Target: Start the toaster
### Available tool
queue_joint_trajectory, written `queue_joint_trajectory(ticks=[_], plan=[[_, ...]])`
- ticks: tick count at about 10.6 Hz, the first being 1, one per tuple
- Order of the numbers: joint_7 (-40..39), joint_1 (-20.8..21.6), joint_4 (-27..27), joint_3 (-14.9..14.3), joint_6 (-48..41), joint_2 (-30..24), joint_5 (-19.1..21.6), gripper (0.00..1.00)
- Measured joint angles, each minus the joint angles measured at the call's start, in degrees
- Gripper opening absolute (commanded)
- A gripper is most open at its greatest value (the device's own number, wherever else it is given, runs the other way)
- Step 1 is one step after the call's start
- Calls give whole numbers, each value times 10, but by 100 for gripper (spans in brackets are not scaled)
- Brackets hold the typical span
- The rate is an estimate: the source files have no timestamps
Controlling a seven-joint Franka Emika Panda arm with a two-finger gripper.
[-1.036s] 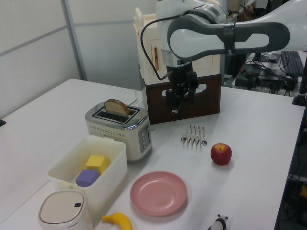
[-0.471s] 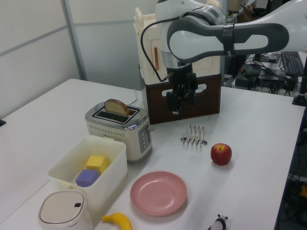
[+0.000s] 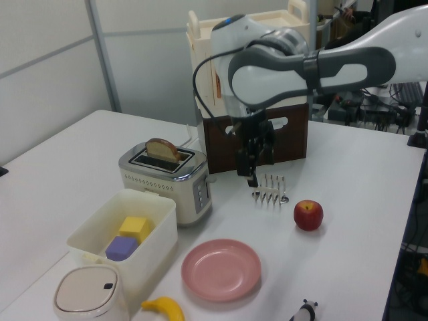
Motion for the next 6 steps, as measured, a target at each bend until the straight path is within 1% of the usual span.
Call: queue_joint_trajectory(ticks=[2, 6], plan=[[0, 0, -11, 4, 5, 4, 0, 100], [0, 0, -13, 10, 7, 4, 0, 100]])
